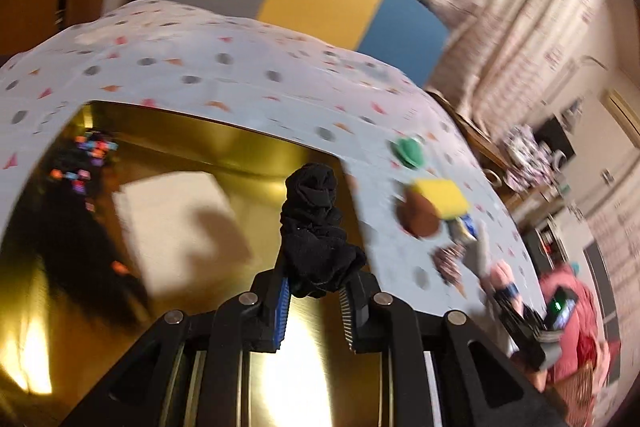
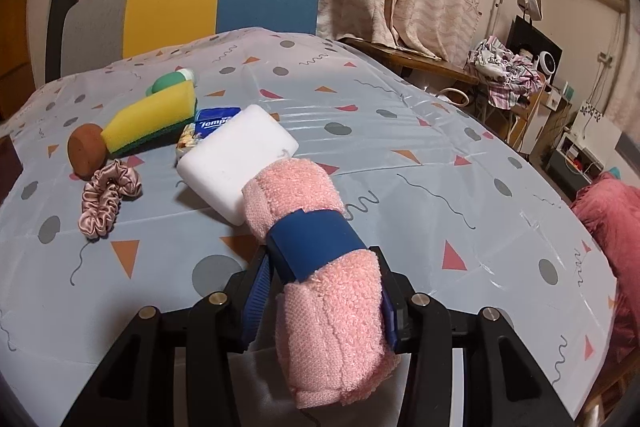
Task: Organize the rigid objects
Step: 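Drop the black scrunchie into the tray with left tool while right holds pink roll, then lower the pink towel roll into the gold tray and open the right tool, then reach the right tool to the white sponge block and grasp it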
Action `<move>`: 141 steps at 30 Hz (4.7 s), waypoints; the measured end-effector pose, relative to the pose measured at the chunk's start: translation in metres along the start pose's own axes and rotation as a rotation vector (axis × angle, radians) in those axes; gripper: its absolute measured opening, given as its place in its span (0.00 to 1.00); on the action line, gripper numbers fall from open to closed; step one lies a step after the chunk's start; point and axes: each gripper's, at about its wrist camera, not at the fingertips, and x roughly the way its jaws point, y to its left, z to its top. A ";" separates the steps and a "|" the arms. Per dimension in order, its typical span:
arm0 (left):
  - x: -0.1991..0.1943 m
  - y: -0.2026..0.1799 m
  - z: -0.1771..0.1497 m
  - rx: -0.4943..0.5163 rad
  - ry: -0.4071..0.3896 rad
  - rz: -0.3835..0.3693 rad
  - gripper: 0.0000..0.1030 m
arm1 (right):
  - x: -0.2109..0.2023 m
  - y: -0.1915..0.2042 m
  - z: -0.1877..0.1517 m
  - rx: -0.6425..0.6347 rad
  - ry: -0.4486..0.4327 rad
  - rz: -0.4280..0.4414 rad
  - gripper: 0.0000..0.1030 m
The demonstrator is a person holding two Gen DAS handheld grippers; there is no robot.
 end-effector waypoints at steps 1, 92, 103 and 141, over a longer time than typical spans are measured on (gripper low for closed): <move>0.002 0.009 0.005 -0.013 -0.001 0.014 0.20 | 0.001 0.000 0.000 -0.003 0.003 0.001 0.46; -0.089 0.054 -0.074 -0.014 -0.012 -0.002 0.45 | -0.110 0.293 0.070 -0.224 0.033 0.593 0.75; -0.079 0.012 -0.085 0.070 0.035 -0.052 0.45 | -0.091 0.211 0.022 -0.113 0.122 0.513 0.76; -0.046 -0.098 -0.104 0.287 0.130 -0.013 0.45 | 0.081 0.008 0.070 0.455 0.198 0.296 0.66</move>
